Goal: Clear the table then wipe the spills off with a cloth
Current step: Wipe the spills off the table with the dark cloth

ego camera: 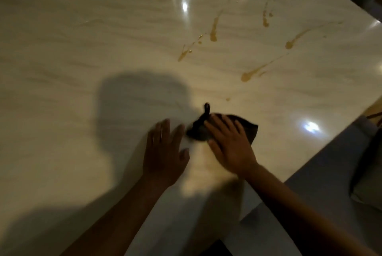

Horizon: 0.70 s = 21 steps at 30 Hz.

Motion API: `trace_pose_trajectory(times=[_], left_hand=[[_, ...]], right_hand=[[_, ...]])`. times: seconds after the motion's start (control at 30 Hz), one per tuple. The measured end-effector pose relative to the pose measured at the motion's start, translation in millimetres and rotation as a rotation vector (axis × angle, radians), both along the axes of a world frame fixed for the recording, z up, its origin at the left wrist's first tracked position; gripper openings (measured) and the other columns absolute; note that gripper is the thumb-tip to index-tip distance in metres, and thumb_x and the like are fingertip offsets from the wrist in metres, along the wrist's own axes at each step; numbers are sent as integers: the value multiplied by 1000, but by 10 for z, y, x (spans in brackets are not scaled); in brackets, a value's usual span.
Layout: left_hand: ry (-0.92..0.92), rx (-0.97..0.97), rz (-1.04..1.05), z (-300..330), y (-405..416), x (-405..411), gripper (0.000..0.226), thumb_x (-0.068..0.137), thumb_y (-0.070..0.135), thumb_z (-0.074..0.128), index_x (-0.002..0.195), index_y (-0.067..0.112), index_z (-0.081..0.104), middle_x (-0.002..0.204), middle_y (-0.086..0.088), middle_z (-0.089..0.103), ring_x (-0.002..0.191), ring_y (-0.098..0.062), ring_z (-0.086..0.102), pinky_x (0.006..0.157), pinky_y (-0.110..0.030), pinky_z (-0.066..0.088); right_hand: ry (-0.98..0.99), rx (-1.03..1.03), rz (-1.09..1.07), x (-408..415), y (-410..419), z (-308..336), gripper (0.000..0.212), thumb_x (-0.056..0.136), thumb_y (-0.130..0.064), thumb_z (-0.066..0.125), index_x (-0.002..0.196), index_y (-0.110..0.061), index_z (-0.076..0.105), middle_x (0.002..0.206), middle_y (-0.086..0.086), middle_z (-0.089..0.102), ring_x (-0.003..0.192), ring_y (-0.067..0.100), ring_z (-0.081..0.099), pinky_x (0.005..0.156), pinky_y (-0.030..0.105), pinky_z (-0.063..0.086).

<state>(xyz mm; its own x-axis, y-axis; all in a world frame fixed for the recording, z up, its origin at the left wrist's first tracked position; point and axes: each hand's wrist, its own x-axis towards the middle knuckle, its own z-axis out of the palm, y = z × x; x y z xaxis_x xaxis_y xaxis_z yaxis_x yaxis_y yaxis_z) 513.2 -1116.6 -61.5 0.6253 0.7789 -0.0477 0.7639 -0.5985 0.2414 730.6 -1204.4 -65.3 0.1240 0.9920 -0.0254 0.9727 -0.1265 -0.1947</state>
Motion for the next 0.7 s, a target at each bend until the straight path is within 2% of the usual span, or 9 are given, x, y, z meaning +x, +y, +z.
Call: trace_pose_trajectory(times=[0.1,0.17,0.27,0.4,0.53,0.63,0.7], left_hand=[[11,36,52,11,170,309,71,88,50,43,152,19,45,156,-26,36,141,-48,36,114,-61,33],[42,40,86,13,284,516,72,89,51,44,154,20,42,158,-25,33,143,-47,32,117,-60,29],[86,17,132,23,393,732,72,90,50,47,156,22,37,158,-25,29,144,-48,28,118,-59,25],[35,12,163,50,387,790,72,86,40,61,152,19,42,156,-25,32,142,-49,30,117,-61,26],[2,20,153,53,432,757,73,87,49,47,152,17,43,155,-23,34,142,-46,31,117,-57,27],[25,24,149,45,521,744,77,88,55,48,154,18,39,155,-20,34,143,-43,32,118,-53,27],[32,35,162,38,587,723,75,90,55,49,155,20,38,156,-19,34,143,-41,31,118,-52,28]], right_hand=[[-14,16,-78,572,713,-24,52,104,-47,32,153,-31,32,161,-2,29,149,27,23,116,53,23],[-11,19,-103,816,1045,-35,54,103,-48,30,153,-29,32,161,0,29,149,29,21,116,55,22],[23,50,-131,763,1057,-71,54,104,-47,30,153,-28,32,163,2,25,151,31,16,118,56,18],[88,21,88,387,592,-5,55,103,-48,31,156,-31,26,165,-2,18,153,27,8,121,54,10],[37,25,224,656,899,-8,55,103,-47,33,156,-30,27,165,-2,19,153,26,11,121,51,9],[-25,11,121,830,1502,-21,53,105,-48,27,155,-30,30,163,0,25,151,29,17,119,54,18],[-1,-3,30,806,1773,-16,54,104,-48,24,155,-29,28,164,1,23,152,29,14,120,54,16]])
